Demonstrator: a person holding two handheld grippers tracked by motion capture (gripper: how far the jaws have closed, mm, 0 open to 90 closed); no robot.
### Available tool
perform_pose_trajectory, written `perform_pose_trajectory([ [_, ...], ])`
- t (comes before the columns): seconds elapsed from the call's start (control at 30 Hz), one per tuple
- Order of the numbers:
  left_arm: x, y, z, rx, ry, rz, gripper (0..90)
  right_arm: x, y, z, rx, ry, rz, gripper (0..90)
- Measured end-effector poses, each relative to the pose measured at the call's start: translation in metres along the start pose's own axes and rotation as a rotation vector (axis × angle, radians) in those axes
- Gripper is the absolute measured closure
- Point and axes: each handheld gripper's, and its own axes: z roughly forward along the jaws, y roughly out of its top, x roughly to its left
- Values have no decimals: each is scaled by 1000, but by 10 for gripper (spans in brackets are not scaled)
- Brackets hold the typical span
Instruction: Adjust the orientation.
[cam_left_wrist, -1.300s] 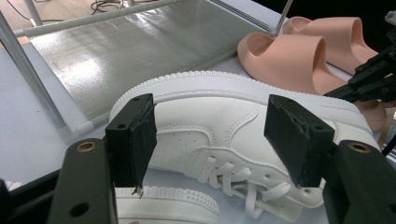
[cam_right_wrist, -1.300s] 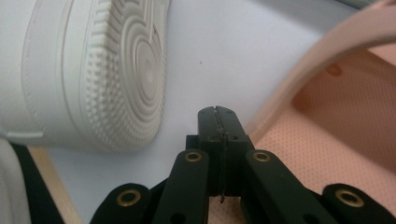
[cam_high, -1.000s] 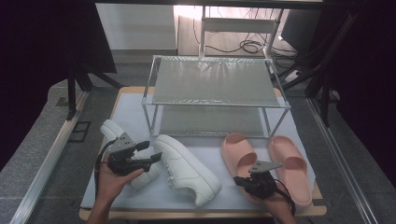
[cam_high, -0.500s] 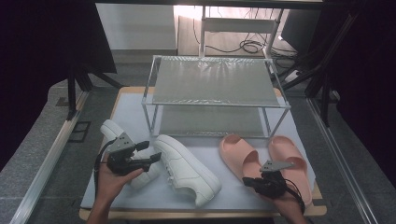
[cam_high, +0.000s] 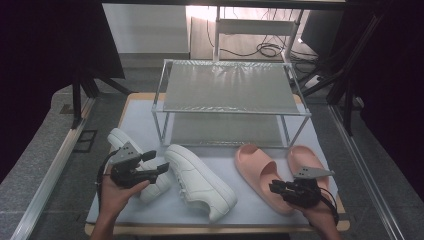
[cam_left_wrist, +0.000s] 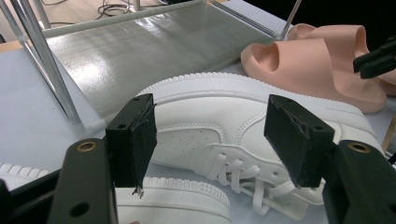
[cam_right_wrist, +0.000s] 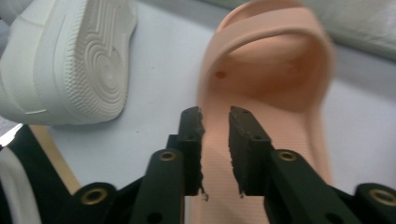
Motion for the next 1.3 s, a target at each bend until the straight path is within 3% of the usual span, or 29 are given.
perform_pose_trajectory([
  [0.1,-1,-1,-2,-1,4,0,348,-5,2,-10,-18,-28,1,634],
  [0.27,-2,-1,-6,-10,12,-1,348,-12,4,-24,-54,-70,10,582],
  [0.53,-4,0,-6,-10,15,8,347,-22,1,-37,-63,-127,21,576],
  [0.73,-5,1,-4,-7,11,10,346,-35,-6,-50,-72,-174,56,586],
  [0.87,-4,0,-4,-6,15,9,347,-46,-11,-59,-90,-195,83,627],
  [0.9,-4,0,-4,-6,16,9,347,-53,-14,-66,-114,-227,101,663],
  [0.93,-4,0,-4,-5,17,9,347,-53,-14,-66,-114,-227,101,663],
  [0.97,-5,0,-4,-6,17,8,347,-61,-16,-73,-138,-249,127,705],
  [1.03,-5,1,-4,-7,16,9,347,-63,-17,-76,-147,-257,141,736],
  [1.1,-5,1,-4,-6,16,9,347,-75,-22,-82,-154,-275,176,814],
  [1.3,-6,0,-3,-2,16,8,347,-97,-27,-80,-149,-325,223,900],
])
